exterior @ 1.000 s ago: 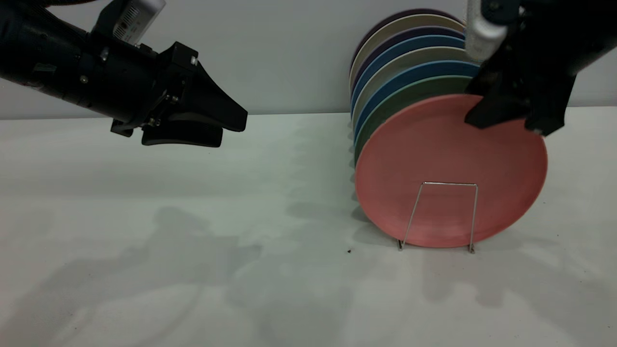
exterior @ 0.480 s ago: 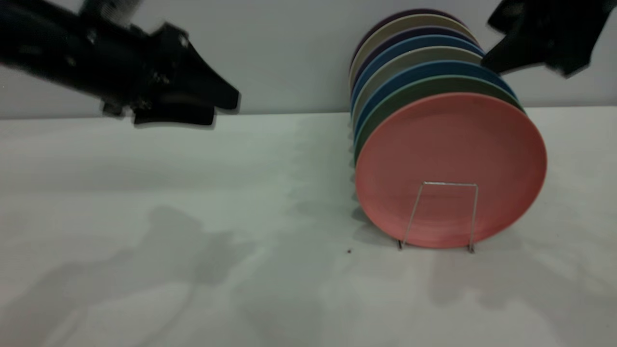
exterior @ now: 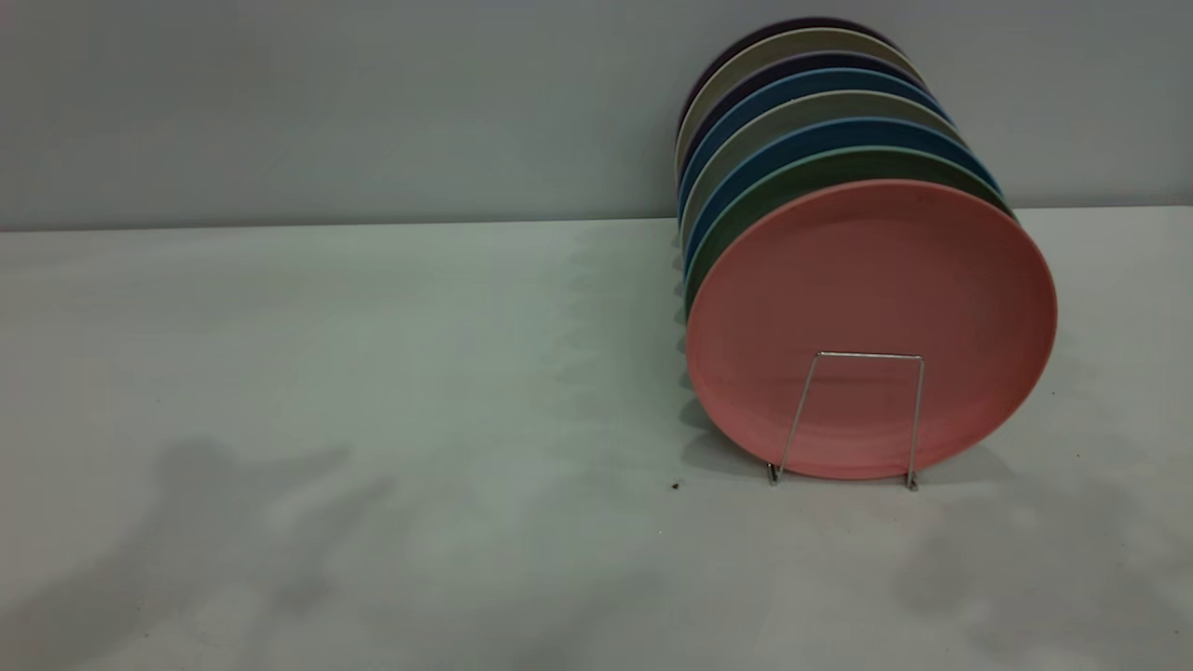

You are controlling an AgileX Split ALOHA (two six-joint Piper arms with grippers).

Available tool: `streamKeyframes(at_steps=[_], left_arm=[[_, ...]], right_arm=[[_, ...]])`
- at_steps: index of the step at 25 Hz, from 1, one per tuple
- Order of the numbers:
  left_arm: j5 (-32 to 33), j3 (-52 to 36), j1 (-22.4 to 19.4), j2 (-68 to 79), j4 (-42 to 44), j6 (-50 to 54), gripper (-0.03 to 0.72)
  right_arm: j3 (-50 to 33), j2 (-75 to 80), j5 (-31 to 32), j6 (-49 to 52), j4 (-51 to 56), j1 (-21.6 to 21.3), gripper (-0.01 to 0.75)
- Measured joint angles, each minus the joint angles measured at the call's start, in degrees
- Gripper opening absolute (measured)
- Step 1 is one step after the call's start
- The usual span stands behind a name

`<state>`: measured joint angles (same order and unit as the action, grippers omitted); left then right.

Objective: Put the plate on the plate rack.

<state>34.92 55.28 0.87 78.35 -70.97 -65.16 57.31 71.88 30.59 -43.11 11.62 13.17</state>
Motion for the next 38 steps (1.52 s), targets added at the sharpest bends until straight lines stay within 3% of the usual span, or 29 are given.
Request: streamKeyframes(at_steps=[7,11,22,31,38], left_arm=[[0.49,0.0,-0.07,-16.31,12.34,11.59,0.499],[1.6,-1.44,-0.07,-25.8,24.3,22.88,0.499],[7.84,-15.99,-0.07,-53.38,48.6,45.32,0.499],[12.76,-25.26,0.05,-65.02,54.76,52.7,0.499],[15.64,-28.57,2.64,-71.24,60.34,56.75,0.499]], right_arm=[[-0.05,-8.79,13.63,14.73,-5.89,0.0,0.473],[-0.05,-14.94,20.16,19.56,-5.89,0.0,0.471],[-3.81,-33.96,33.84,24.57,-3.07,0.0,0.432],[-16.18,-46.61,35.57,25.27,-2.08,0.0,0.43],[-25.28,-55.04,34.19,25.02,-1.99,0.0,0.43]])
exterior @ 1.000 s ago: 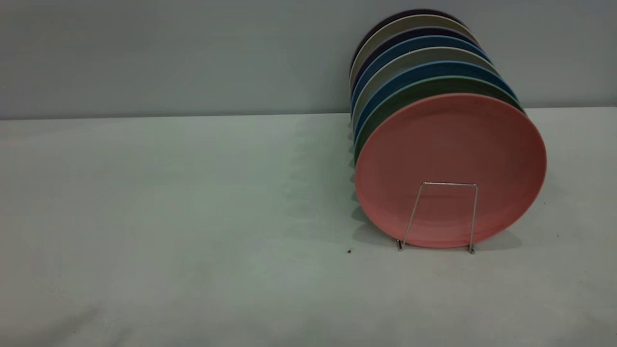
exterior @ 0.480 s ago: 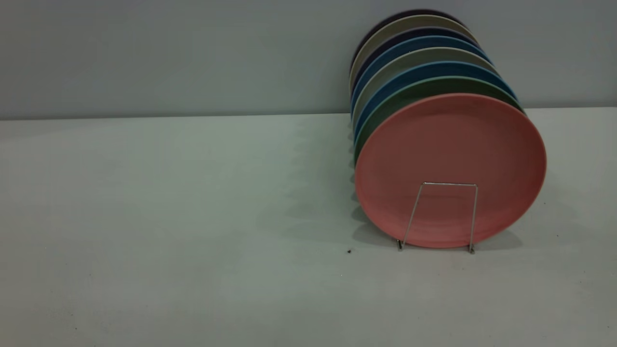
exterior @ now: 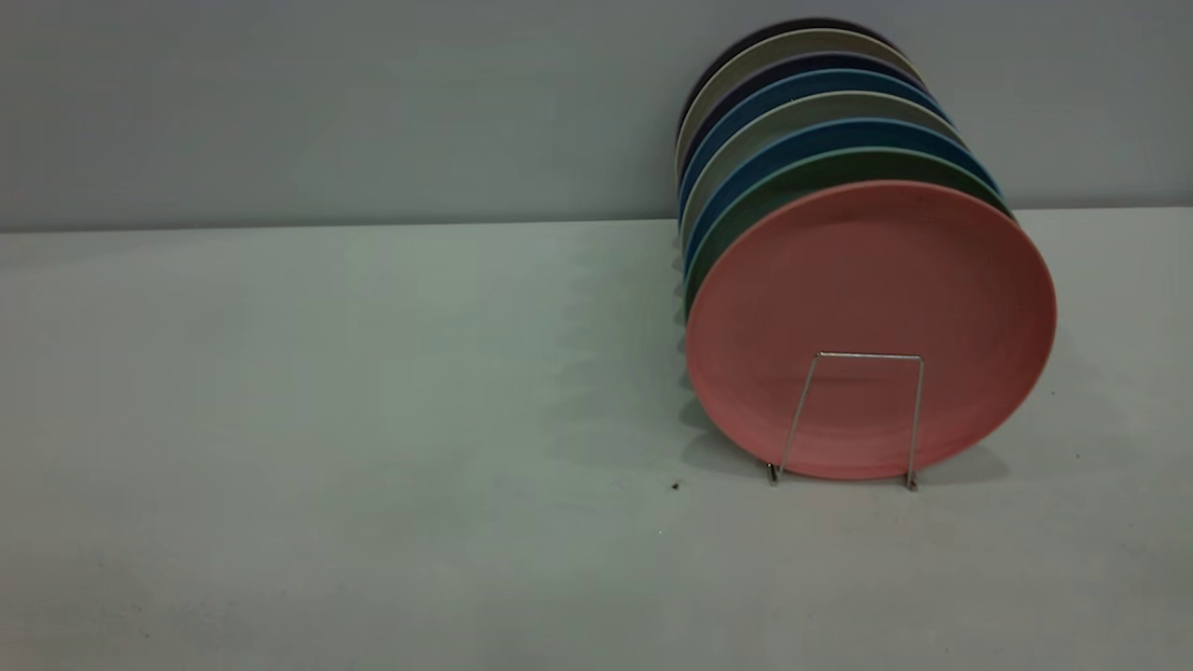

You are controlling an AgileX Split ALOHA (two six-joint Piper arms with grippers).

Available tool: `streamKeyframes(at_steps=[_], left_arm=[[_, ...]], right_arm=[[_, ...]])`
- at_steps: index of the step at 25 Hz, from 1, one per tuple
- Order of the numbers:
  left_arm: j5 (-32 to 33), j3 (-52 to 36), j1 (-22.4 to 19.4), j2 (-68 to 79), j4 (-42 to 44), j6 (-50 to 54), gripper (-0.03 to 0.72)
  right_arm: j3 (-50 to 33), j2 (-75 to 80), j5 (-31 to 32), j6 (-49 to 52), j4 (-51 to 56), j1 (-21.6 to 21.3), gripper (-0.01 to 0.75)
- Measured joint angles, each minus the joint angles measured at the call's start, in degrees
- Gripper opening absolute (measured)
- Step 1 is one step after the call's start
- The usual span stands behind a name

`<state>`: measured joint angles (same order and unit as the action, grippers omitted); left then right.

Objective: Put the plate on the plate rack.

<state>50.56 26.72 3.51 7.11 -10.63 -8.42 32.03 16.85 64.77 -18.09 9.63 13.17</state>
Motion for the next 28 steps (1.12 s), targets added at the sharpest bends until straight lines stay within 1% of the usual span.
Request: streamKeyframes(at_steps=[6,13,22,28], left_arm=[[1.03,-0.13,0.47,-5.32,2.11,3.16,0.499],[4.16,0.8,0.47,-8.15,2.4,3.58,0.499],[8.1,1.75,0.47,-8.38,2.7,3.6,0.499],[10.96,1.79,0.86,-8.38,5.49,3.64,0.499]], right_arm=[[-3.3,-3.95,-0.36,-0.04,0.11,0.0,0.43],[-3.81,-4.41,-0.23,0.19,0.11,0.0,0.424],[-4.39,-9.13,0.56,0.44,0.07,0.0,0.363],[-4.39,-10.91,0.69,0.61,0.07,0.0,0.34]])
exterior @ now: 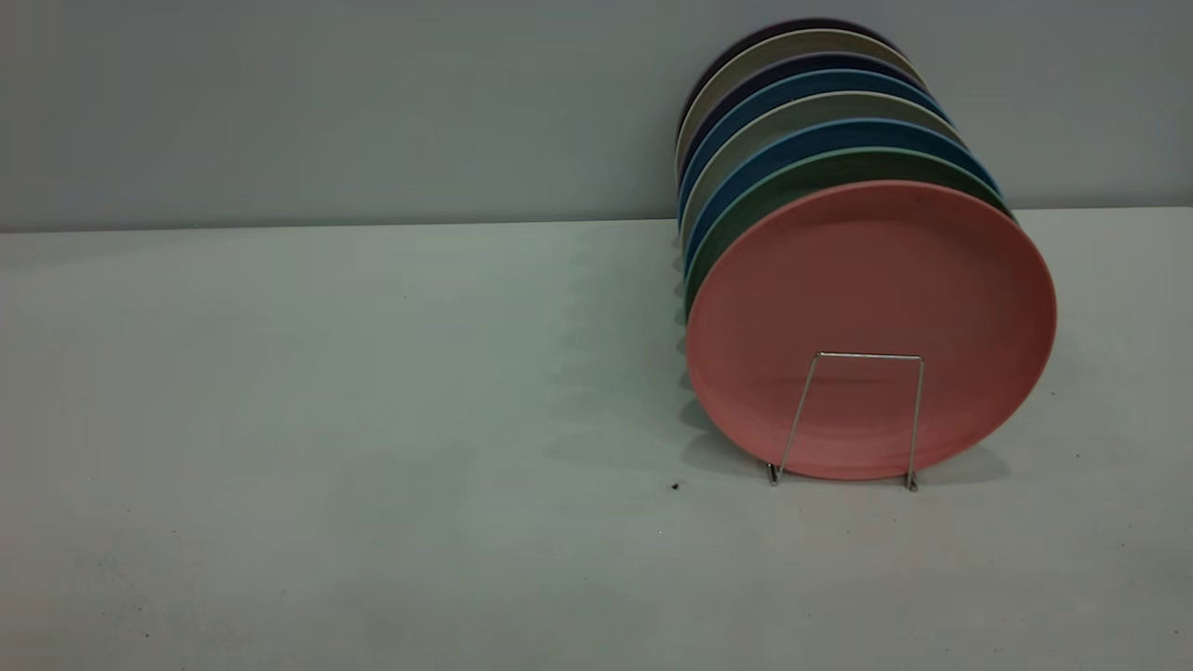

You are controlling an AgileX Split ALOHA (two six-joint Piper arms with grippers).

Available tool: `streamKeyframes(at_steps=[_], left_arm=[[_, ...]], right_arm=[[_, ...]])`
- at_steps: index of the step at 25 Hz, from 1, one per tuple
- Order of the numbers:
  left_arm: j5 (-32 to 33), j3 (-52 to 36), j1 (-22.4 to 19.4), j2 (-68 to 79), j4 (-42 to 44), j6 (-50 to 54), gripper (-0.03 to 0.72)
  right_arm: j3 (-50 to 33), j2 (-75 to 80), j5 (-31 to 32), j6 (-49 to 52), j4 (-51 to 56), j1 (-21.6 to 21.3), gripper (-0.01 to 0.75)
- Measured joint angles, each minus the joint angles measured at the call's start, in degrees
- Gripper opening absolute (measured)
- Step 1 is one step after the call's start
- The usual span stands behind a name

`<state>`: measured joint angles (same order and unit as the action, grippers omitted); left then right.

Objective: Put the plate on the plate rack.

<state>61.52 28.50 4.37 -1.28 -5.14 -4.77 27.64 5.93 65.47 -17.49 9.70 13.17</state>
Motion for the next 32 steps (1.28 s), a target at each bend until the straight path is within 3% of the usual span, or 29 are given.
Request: streamKeyframes(at_steps=[9,32], left_arm=[[2.66,-0.58,0.31,0.0,3.69,2.29,0.499],[3.21,-0.62,0.31,0.0,3.87,3.05,0.499]], right_arm=[[-0.05,-2.71,0.21,0.23,0.0,0.0,0.335],[-0.05,-3.87,0.26,0.61,0.08,0.0,0.335]])
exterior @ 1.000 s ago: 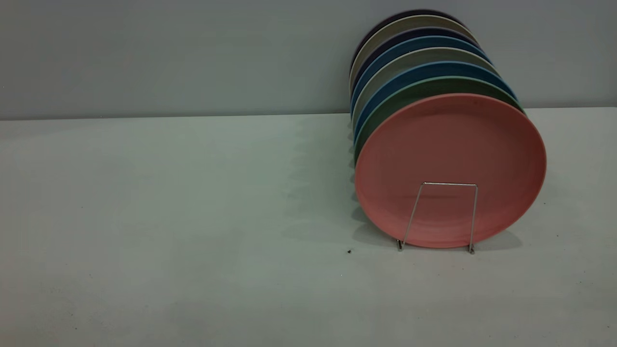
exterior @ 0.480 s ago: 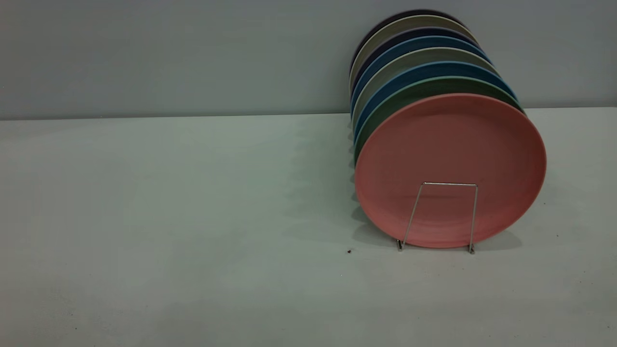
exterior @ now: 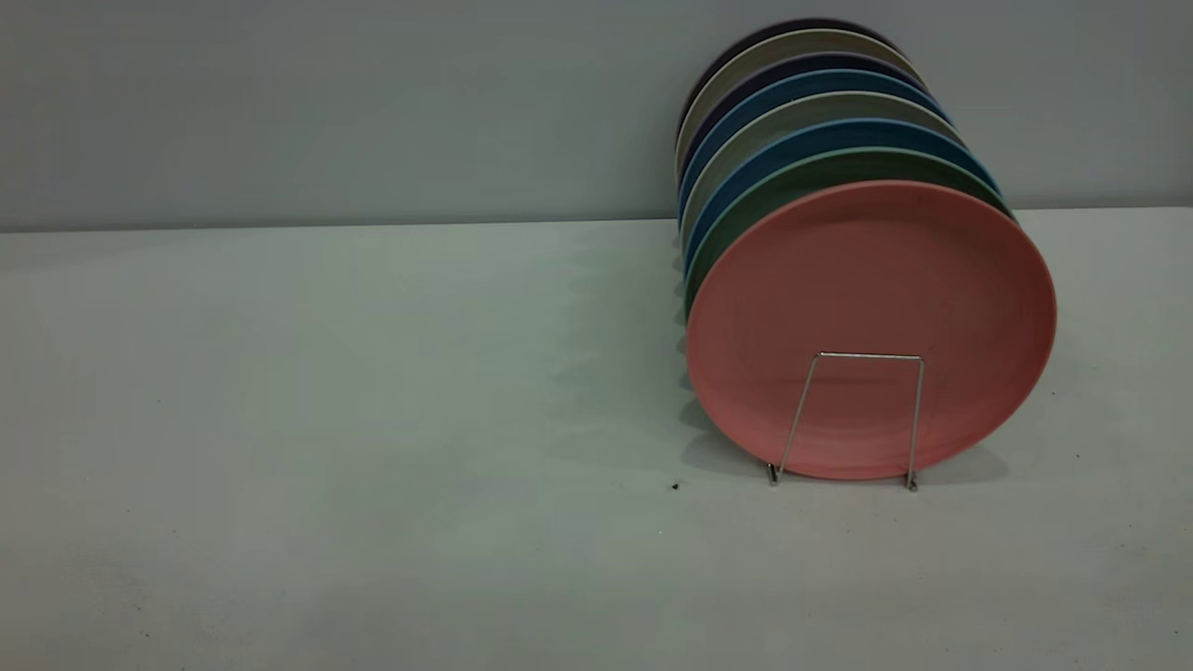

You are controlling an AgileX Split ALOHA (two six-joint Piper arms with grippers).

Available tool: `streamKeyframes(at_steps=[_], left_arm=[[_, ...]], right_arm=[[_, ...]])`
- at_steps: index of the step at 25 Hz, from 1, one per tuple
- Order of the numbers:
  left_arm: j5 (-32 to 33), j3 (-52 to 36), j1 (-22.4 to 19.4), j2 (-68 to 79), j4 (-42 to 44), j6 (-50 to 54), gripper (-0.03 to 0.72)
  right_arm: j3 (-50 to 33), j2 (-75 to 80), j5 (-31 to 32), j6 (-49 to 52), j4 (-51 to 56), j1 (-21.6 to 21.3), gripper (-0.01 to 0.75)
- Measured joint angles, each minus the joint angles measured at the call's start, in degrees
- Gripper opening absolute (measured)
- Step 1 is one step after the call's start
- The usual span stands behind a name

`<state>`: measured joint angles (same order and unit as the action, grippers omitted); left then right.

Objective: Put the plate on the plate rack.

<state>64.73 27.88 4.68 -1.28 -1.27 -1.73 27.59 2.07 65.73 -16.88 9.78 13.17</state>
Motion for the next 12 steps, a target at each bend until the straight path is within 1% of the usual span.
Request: streamKeyframes(at_steps=[3,6,12], left_arm=[[0.0,0.0,0.0,0.0,0.0,0.0,0.499],[0.0,0.0,0.0,0.0,0.0,0.0,0.499],[0.0,0.0,0.0,0.0,0.0,0.0,0.499]], right_arm=[[0.0,0.0,0.0,0.0,0.23,0.07,0.335],[0.0,0.0,0.0,0.02,0.24,1.08,0.335],[0.0,-0.53,0.0,0.02,0.91,1.02,0.335]])
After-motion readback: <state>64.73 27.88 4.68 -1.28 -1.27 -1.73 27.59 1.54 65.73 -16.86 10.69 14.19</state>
